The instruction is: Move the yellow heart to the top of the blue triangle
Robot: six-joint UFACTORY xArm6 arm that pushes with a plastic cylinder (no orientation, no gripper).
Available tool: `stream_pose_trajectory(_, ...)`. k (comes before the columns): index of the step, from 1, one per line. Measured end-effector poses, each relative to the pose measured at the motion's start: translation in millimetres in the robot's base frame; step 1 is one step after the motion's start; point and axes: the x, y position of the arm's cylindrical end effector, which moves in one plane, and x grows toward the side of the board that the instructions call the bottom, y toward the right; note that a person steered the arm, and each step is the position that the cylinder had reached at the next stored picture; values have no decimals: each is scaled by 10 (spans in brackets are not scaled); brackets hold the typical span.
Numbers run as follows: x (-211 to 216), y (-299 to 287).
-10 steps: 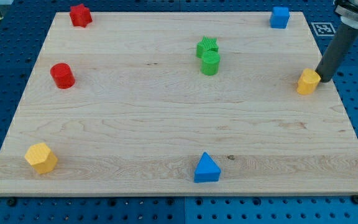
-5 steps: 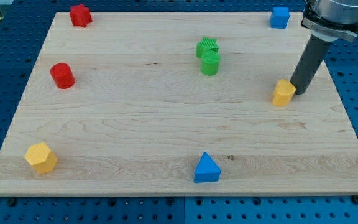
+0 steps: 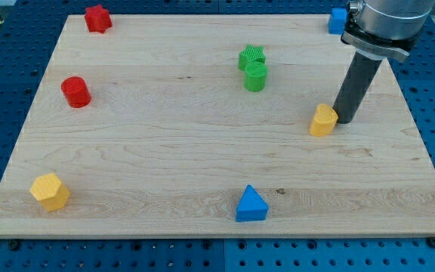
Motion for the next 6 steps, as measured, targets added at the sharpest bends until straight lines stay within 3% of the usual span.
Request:
stream_pose_trajectory(3, 88, -415)
stream_pose_trajectory(6, 164, -1238)
